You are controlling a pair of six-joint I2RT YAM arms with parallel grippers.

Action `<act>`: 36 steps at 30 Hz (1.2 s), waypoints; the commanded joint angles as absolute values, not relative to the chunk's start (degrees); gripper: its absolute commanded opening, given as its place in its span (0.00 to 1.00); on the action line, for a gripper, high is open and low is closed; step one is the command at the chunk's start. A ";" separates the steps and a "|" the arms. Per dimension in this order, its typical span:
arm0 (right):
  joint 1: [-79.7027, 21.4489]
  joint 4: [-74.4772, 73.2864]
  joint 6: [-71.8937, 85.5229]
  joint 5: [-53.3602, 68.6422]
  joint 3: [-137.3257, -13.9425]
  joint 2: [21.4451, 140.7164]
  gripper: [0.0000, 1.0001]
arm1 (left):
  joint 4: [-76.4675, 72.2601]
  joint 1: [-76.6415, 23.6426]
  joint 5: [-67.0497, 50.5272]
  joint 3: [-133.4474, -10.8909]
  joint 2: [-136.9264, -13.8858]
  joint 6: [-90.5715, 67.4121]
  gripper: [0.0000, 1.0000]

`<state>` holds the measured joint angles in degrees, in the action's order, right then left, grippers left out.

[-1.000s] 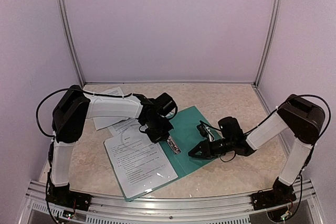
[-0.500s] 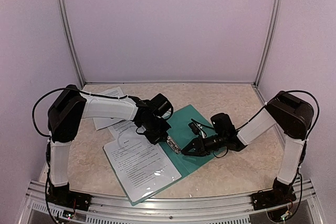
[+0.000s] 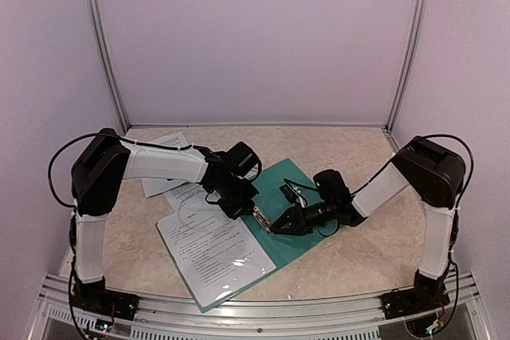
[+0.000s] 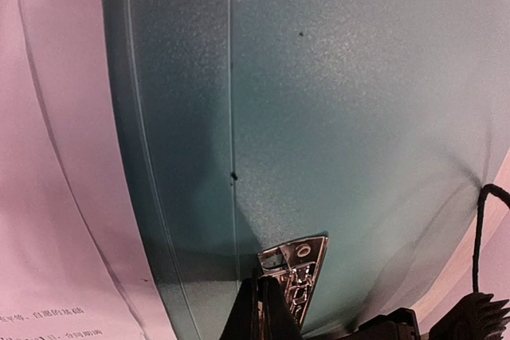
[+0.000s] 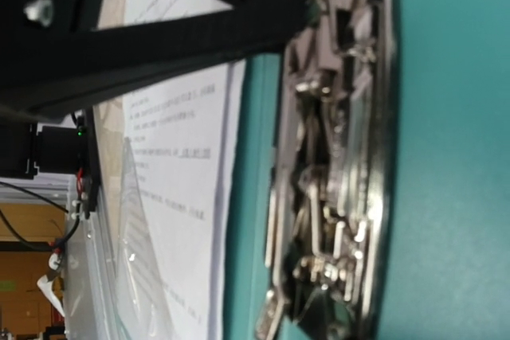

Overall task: Put the files into the folder
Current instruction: Open the spring clip on the folder at the center of the board.

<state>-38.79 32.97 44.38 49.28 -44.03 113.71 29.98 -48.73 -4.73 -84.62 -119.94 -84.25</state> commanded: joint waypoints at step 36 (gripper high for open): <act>-40.64 32.17 43.76 49.28 -46.76 120.05 0.20 | 23.82 -47.90 -10.26 -82.25 -118.05 -83.34 0.00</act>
<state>-39.53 34.46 45.04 51.42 -46.37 116.88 25.80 -47.64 -7.73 -81.47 -118.76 -83.96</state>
